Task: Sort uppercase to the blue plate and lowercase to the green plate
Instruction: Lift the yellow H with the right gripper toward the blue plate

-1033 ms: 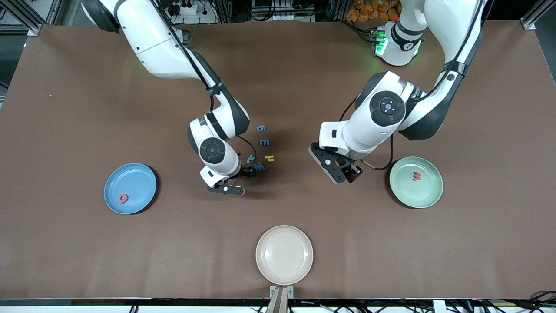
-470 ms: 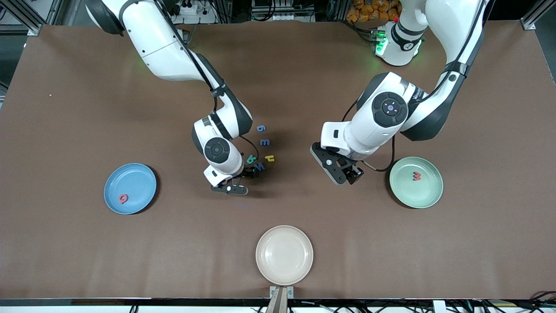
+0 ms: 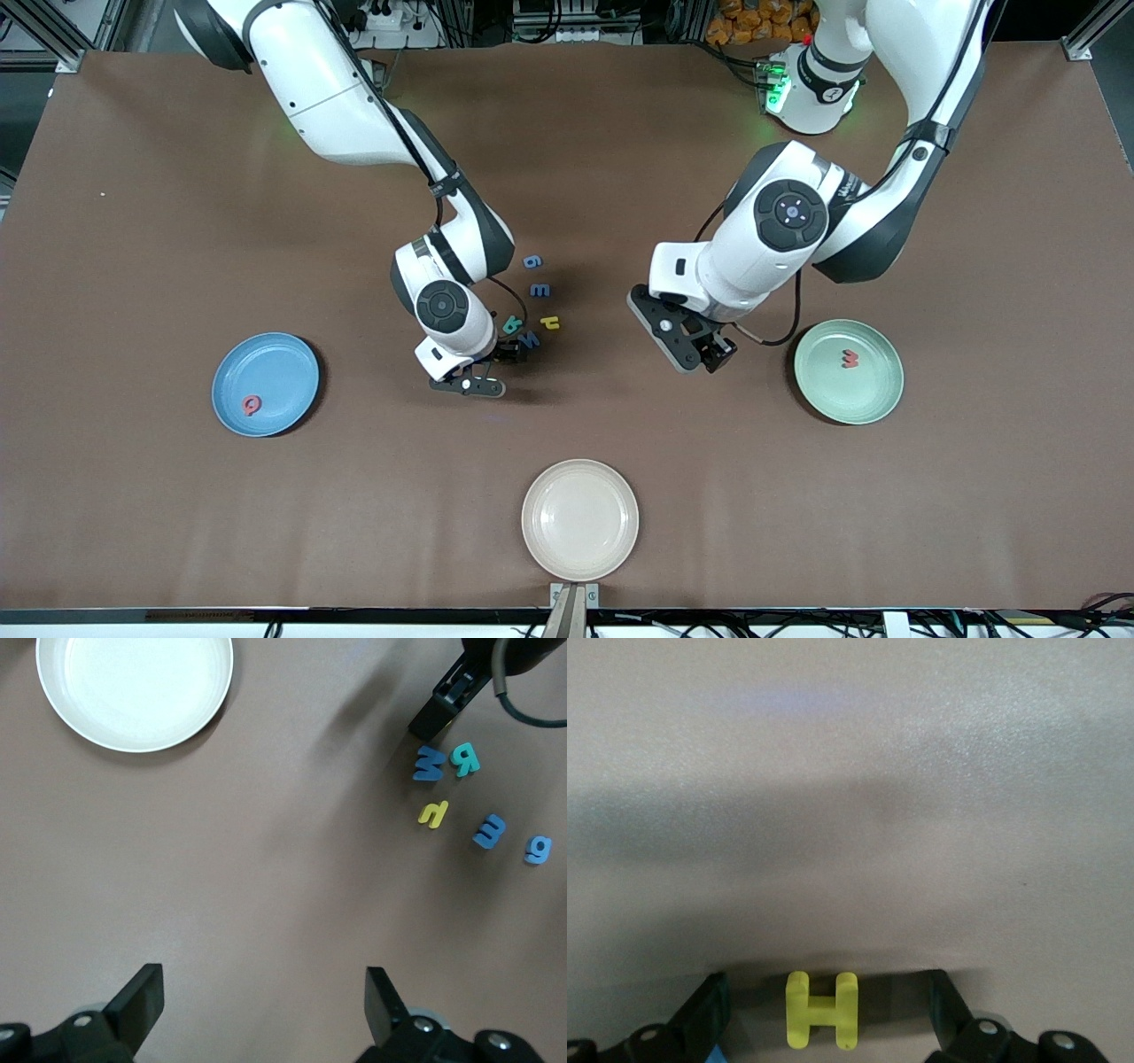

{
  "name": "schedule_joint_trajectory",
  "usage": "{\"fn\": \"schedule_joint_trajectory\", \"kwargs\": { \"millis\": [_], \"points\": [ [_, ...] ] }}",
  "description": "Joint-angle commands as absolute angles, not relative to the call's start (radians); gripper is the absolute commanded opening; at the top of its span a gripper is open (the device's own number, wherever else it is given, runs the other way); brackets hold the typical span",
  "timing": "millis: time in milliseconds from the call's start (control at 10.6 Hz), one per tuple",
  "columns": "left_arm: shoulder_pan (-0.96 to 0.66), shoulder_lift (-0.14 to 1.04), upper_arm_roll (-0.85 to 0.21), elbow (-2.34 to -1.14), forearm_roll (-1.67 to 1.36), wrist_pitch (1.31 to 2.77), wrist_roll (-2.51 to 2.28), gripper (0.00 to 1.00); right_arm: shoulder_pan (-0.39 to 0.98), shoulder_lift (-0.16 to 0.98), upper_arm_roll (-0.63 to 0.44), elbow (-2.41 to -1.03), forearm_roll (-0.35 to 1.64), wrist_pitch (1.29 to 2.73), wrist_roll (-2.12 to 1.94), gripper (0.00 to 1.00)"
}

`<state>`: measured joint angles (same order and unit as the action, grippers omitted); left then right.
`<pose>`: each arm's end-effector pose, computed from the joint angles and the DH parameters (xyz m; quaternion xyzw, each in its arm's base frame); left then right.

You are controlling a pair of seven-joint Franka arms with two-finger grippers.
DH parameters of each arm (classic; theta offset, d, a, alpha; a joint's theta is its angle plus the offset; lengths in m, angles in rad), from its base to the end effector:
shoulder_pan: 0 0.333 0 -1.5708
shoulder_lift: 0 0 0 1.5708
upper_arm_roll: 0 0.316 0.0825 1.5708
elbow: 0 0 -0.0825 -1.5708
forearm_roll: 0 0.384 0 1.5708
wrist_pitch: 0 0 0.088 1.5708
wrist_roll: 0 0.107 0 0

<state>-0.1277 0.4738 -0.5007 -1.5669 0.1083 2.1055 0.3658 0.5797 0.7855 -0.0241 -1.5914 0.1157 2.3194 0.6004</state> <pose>0.5882 -0.3598 0.4077 0.8782 -0.4704 0.0532 0.0681 0.5832 0.3669 0.1664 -0.9973 0.0596 0.0416 0.0118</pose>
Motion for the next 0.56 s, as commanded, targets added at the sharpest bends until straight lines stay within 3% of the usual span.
{"fn": "schedule_joint_trajectory", "kwargs": {
  "millis": [0,282,376,470],
  "points": [
    [-0.118,0.442,-0.505,-1.578,0.080,2.100,0.385,1.00,0.584,0.792,-0.031,-1.592,0.103,2.309,0.611,1.00],
    [-0.118,0.423,-0.506,-1.580,0.080,2.097,0.385,1.00,0.584,0.787,-0.031,-1.595,0.103,2.306,0.612,0.97],
    [-0.118,0.420,-0.508,-1.578,0.080,2.097,0.385,1.00,0.586,0.787,-0.031,-1.595,0.103,2.304,0.615,0.36],
    [-0.118,0.416,-0.512,-1.578,0.080,2.097,0.385,1.00,0.589,0.784,-0.031,-1.603,0.103,2.306,0.618,0.00]
  ]
}}
